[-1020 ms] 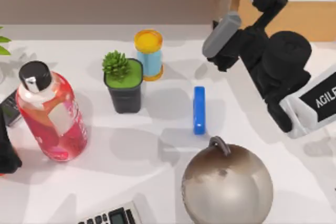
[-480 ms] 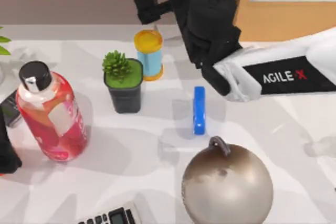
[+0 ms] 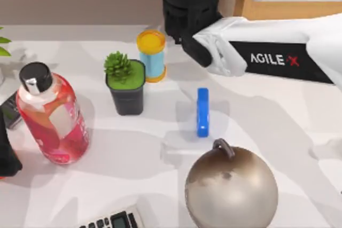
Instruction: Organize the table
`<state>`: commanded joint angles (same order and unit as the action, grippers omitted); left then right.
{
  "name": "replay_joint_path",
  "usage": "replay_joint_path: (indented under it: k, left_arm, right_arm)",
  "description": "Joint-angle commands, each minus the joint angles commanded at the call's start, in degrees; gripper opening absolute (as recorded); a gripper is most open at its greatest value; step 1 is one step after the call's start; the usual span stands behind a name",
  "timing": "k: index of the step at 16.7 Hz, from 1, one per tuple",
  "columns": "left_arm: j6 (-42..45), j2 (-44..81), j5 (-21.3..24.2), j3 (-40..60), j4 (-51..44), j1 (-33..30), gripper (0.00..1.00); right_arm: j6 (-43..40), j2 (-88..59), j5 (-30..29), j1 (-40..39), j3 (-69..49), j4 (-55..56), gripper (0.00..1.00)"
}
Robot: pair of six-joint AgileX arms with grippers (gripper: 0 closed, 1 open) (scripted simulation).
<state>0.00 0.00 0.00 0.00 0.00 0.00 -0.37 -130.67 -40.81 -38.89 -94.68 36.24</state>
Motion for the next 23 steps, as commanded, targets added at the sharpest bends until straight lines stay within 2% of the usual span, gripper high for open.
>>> replay_joint_path:
  k: [19,23]
  left_arm:
    - [0.0,0.0,0.0,0.0,0.0,0.0,1.0]
    - [0.0,0.0,0.0,0.0,0.0,0.0,1.0]
  right_arm:
    - [-0.04,-3.36,1.42,1.46,-5.93,-2.53,1.0]
    - [-0.04,-3.36,1.42,1.46,-5.93,-2.53,0.7]
